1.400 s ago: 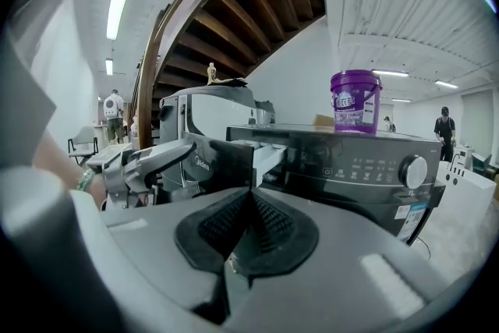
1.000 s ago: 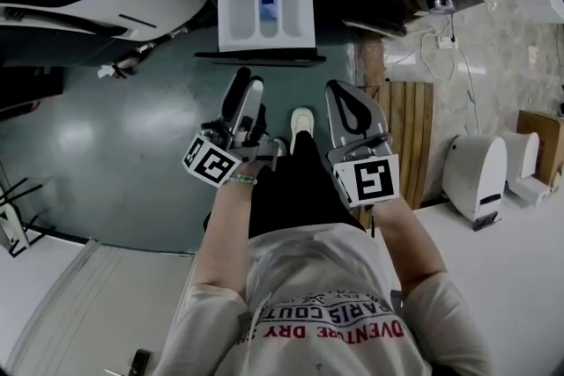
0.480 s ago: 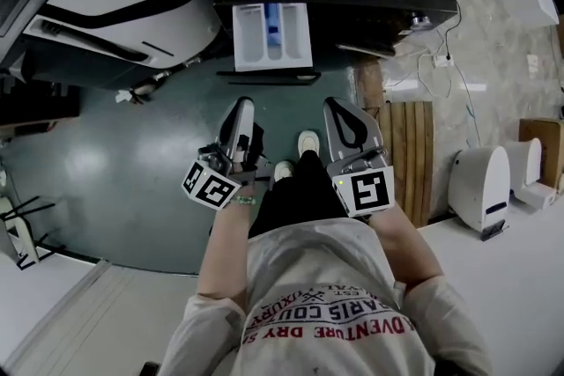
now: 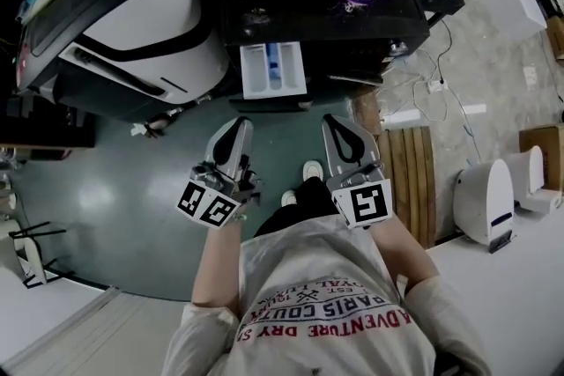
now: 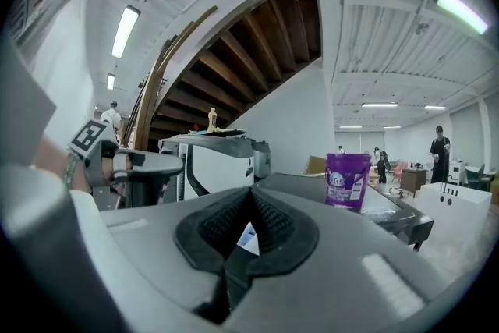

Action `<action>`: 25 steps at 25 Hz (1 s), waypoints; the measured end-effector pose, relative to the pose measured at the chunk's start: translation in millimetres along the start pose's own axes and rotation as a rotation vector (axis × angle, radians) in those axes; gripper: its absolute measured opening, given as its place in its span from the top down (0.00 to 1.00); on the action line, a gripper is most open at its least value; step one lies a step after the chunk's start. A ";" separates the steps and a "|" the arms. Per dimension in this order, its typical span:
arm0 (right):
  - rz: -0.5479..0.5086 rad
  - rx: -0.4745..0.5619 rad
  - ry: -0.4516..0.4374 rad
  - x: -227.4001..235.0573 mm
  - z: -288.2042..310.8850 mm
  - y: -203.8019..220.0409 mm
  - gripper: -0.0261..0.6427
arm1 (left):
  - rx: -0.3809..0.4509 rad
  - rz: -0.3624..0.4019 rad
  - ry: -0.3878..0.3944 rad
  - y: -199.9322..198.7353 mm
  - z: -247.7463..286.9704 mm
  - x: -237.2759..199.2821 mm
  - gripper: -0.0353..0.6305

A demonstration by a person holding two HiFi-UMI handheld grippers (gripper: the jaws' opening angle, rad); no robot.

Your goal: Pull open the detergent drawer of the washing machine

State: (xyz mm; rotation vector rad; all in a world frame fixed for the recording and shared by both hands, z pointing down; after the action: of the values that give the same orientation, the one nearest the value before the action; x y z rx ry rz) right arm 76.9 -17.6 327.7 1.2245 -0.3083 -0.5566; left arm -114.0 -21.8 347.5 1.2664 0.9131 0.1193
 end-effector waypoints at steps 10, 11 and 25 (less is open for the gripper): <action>-0.041 0.066 0.001 -6.9 -23.5 -37.5 0.96 | -0.132 0.327 -0.101 -55.0 -15.9 32.1 0.95; -0.047 0.067 0.001 -7.6 -24.8 -39.1 0.96 | -0.144 0.352 -0.113 -57.0 -16.9 34.1 0.95; -0.077 0.051 0.008 -11.5 -34.6 -45.2 0.96 | -0.271 0.547 -0.111 -61.8 -25.3 56.3 0.95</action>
State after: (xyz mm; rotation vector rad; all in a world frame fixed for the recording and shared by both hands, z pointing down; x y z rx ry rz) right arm 74.4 6.0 274.7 1.2921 -0.2707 -0.6131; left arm -117.7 7.0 265.1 1.2246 0.4190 0.5782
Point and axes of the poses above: the fingertips, and each gripper's own axes: z forward along the fingers, x to its right, y out of its underside, the point moved 5 cm from there along -z, backward along the fingers, and after that the axes turned 14 degrees about -x, right-handed, at the moved point
